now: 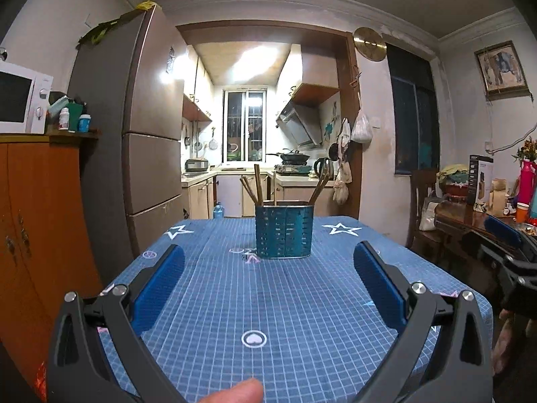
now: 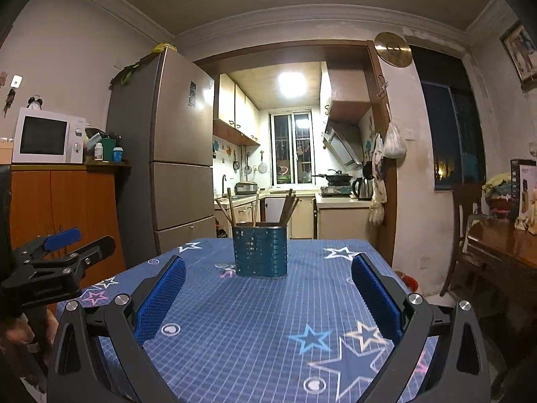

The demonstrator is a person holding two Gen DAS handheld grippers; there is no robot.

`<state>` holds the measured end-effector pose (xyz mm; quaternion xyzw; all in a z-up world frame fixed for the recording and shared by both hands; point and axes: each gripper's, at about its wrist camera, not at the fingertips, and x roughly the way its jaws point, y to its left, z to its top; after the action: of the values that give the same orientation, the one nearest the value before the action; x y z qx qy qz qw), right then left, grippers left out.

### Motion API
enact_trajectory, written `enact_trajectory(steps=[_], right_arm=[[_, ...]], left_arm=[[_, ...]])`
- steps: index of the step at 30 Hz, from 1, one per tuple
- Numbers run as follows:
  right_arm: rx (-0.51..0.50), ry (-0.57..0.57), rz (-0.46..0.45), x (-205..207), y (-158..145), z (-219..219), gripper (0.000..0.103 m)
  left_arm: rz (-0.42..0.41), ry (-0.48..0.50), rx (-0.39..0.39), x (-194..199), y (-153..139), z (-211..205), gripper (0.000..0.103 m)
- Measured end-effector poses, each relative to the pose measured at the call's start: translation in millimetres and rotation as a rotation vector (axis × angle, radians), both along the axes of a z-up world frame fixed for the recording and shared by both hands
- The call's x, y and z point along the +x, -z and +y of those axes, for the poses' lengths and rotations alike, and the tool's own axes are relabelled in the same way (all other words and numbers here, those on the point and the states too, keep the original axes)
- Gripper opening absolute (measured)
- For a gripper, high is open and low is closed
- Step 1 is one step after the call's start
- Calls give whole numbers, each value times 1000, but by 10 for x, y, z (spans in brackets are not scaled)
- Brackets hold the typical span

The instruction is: Organize utensils

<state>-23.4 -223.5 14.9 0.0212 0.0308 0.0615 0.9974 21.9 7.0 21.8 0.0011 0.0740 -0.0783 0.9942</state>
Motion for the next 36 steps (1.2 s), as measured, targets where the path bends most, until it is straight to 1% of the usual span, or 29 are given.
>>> enact_trajectory(steps=[2, 8, 10, 18, 23, 36], right_arm=[[-1, 4, 5, -61, 28, 1, 98], [-7, 16, 4, -232, 81, -18, 98], [-9, 14, 4, -280, 101, -8, 98], [-26, -10, 2, -435, 131, 93, 98], [-25, -2, -4, -509, 112, 101, 98], [-29, 1, -1, -564, 104, 82, 98]], left_arm=[[19, 4, -8, -1, 22, -16, 97], [17, -41, -32, -44, 38, -21, 97], [19, -57, -27, -77, 47, -33, 97], [21, -23, 11, -232, 79, -109, 97], [25, -29, 5, -270, 84, -61, 97], [22, -59, 19, -382, 85, -46, 97]])
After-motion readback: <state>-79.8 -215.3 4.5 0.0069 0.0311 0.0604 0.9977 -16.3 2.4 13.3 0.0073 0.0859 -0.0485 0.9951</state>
